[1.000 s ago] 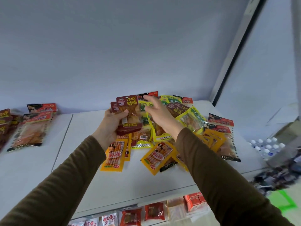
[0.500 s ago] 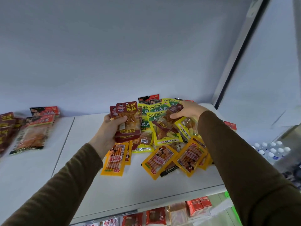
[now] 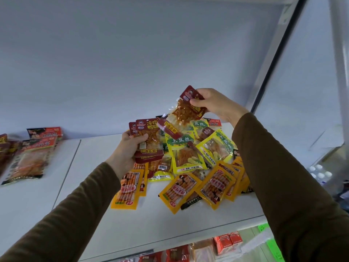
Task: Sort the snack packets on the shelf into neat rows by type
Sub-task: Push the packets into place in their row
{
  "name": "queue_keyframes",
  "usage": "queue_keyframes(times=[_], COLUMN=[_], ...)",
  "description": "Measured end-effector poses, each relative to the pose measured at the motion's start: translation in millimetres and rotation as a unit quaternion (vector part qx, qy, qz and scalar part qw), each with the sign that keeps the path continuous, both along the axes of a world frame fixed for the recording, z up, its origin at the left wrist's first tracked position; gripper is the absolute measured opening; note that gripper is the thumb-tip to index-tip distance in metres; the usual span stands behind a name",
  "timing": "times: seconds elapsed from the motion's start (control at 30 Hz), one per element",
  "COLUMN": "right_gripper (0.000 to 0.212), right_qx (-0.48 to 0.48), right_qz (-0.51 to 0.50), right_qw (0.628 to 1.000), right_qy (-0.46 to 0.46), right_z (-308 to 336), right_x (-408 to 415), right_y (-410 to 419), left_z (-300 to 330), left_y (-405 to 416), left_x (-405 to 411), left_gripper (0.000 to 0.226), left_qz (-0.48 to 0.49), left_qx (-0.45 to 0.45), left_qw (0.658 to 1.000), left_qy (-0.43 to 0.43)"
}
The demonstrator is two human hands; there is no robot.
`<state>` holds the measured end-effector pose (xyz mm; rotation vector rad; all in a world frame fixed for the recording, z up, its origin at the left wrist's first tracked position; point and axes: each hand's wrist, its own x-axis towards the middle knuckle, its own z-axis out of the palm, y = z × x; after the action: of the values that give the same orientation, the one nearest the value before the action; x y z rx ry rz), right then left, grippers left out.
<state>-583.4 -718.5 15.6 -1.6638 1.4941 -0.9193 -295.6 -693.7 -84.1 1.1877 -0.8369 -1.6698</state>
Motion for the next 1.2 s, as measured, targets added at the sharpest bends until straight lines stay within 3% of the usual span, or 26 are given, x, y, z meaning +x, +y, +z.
queue_keyframes(times=[0.17,0.3,0.43,0.53,0.7,0.83,0.93,1.07,1.13,1.2], right_gripper=[0.016,0.006,0.031,0.020,0.013,0.013,0.034,0.087,0.105,0.108], right_qx=[0.048,0.058,0.031,0.007,-0.015,-0.011,-0.004,0.013,0.049,0.062], right_qz=[0.097,0.135,0.123,0.115,0.025,-0.050,-0.034,-0.011,-0.027,-0.044], right_qw=[0.994,0.983,0.981,0.984,0.999,0.997,0.981,0.929,0.914,0.915], right_qy=[-0.024,0.114,0.147,0.135,-0.019,0.057,0.193,0.369,0.403,0.397], right_z=[11.7,-7.8,-28.3,-36.6,-44.0,-65.2,-84.7,-100.4,-105.1,-110.1], right_x=[44.1,84.5,121.2,138.9,120.8,96.7,108.3,138.0,146.7,152.2], right_y=[5.7,-0.7,-4.8,-1.1,-0.8,-4.6,-0.8,-4.9,-11.6,-15.1], left_z=[8.3,19.0,17.5,8.9,1.2,-7.6,-10.8,-13.9,-17.5,-21.0], left_y=[3.0,8.9,15.3,17.3,18.7,19.4,23.5,28.9,29.5,31.0], left_x=[-1.3,-0.6,8.3,19.7,53.7,82.3,85.2,82.4,82.8,82.6], left_gripper=[0.049,0.047,0.066,0.076,0.071,0.073,0.072,0.070,0.071,0.072], left_qz=[-0.050,-0.108,-0.171,-0.139,-0.048,0.003,0.015,0.020,0.021,0.023], left_qx=[-0.008,0.041,0.011,0.001,-0.007,-0.001,0.001,0.016,0.019,0.023], left_qw=[0.999,0.990,0.984,0.990,0.998,0.999,0.999,0.999,0.999,0.999], left_qy=[-0.004,0.076,0.050,0.004,-0.030,-0.034,-0.029,-0.040,-0.039,-0.034])
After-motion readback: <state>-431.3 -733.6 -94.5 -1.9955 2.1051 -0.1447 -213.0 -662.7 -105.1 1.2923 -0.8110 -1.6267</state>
